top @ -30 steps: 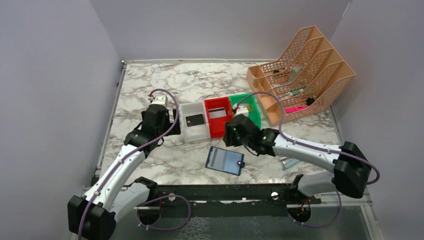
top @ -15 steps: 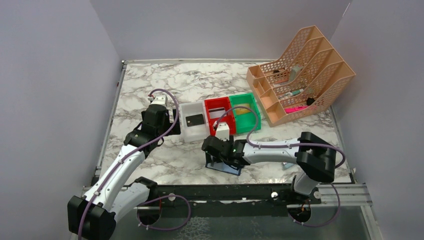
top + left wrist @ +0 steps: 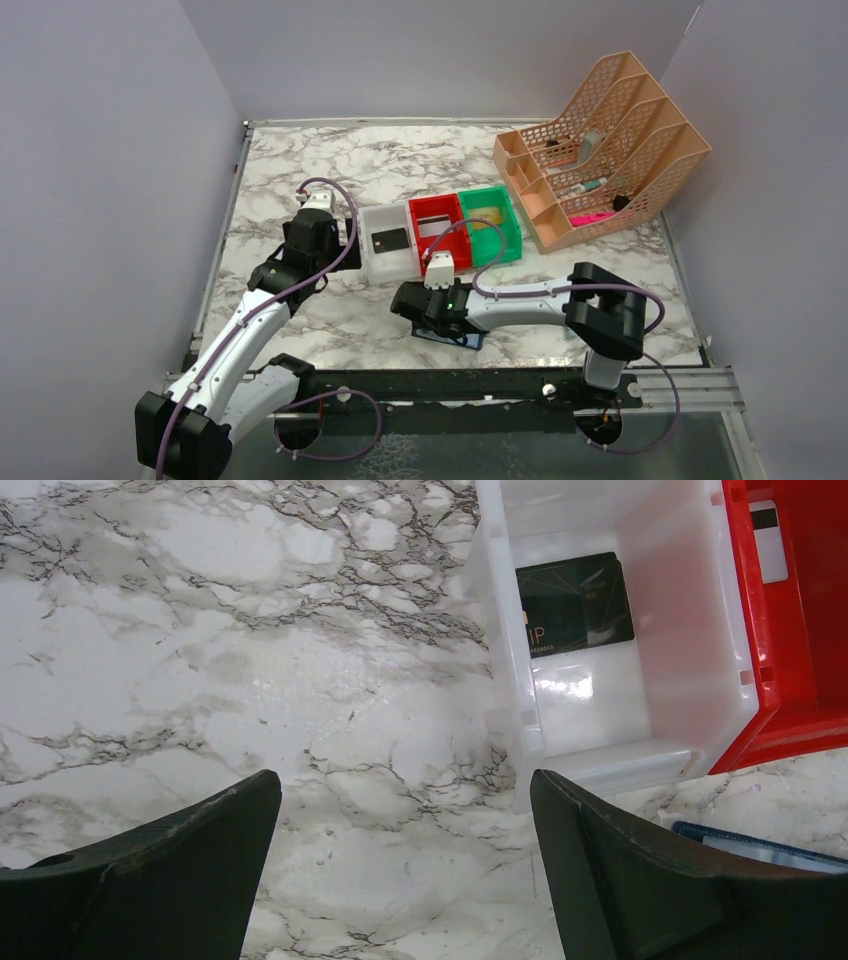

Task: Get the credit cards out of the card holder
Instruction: Remove the credit card from the card holder.

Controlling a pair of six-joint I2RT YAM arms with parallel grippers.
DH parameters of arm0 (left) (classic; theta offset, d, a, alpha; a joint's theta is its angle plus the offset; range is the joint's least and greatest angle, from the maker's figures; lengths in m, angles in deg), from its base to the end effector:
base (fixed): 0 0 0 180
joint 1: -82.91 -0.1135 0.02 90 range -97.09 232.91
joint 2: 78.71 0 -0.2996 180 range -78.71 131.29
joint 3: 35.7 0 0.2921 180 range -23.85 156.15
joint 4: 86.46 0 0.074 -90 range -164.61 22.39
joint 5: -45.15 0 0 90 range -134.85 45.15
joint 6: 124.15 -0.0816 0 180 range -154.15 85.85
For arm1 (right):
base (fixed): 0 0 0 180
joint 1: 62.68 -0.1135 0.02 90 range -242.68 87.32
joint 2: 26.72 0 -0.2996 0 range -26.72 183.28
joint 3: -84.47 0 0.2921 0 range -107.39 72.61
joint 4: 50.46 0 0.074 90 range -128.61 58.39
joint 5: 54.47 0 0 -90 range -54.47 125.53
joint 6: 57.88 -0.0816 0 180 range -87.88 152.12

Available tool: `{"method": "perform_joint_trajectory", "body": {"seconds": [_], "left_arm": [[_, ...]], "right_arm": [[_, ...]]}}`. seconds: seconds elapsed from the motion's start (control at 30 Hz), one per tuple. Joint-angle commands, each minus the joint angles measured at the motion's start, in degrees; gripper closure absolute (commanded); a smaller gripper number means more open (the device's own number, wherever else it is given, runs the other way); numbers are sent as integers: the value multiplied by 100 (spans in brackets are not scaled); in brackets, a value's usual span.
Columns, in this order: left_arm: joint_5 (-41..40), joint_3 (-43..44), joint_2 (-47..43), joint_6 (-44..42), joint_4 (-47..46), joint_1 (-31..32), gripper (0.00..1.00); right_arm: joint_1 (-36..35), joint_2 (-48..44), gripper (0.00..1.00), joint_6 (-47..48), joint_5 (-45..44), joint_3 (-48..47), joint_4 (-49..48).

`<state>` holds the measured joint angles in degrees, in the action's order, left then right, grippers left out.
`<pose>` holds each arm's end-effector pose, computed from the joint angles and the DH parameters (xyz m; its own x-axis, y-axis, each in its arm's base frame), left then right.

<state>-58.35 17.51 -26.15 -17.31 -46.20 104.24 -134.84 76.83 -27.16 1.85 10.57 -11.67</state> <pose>0.2380 -0.0725 0.2569 -0.6223 -0.0594 -0.7805 0.0061 0.9967 -0.0807 0.1645 0.3633 0.1283 -0.7729 -0.0663 -0.6311 -0.1278 0.9904 0.0524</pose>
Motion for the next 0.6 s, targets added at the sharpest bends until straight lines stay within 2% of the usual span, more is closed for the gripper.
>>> {"method": "perform_joint_trajectory", "body": {"seconds": [0.0, 0.3, 0.4, 0.47, 0.57], "left_arm": [[5, -58, -27, -49, -138, -39, 1], [53, -75, 0, -24, -133, -40, 1], [74, -76, 0, -15, -134, -40, 1], [84, -78, 8, -14, -135, -36, 1], [84, -82, 24, -6, -133, -40, 1]], "right_arm": [[-46, -272, 38, -29, 70, 479, -248], [-29, -612, 33, 432, 505, 842, -1052], [1, -755, 36, 434, 588, 1009, -1211], [39, -872, 41, 452, 692, 1144, -1319], [98, -1047, 42, 476, 735, 1300, -1455]]}}
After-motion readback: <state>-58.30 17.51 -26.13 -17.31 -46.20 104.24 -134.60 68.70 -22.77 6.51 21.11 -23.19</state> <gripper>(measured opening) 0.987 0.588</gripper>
